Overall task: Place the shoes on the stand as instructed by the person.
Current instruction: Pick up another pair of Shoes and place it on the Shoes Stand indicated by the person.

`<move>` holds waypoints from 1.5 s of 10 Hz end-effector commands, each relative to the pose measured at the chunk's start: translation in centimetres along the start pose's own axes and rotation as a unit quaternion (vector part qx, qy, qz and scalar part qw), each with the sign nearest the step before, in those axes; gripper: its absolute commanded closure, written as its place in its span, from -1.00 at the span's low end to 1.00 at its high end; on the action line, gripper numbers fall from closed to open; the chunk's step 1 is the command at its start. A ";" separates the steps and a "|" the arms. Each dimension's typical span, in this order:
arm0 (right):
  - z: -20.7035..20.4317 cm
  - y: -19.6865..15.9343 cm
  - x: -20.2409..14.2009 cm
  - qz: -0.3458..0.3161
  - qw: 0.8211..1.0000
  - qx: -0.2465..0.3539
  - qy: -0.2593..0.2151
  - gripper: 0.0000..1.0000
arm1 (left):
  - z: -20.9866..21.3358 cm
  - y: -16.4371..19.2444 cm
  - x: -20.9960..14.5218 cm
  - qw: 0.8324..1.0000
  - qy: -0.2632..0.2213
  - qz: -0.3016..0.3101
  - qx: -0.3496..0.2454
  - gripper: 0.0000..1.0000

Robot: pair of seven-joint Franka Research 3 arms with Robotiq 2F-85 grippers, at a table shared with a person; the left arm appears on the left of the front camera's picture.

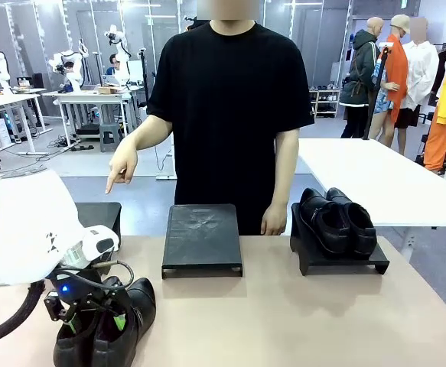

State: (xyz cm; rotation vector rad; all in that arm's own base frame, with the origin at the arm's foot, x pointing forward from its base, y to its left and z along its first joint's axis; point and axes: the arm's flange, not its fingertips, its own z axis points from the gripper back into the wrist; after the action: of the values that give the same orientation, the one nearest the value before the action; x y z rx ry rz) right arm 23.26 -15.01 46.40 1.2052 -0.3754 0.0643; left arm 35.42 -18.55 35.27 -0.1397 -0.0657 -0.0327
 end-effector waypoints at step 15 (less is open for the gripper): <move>0.1 0.3 0.1 -0.004 1.000 0.004 -0.003 -1.00 | 10.0 -2.2 -1.7 0.998 -0.043 0.008 0.050 1.00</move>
State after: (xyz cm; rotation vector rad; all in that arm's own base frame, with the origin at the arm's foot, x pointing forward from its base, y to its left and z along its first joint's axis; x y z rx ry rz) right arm 23.26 -15.02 46.40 1.2052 -0.3754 0.0641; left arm 33.64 -20.06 42.34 -0.0787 -0.1125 -0.0271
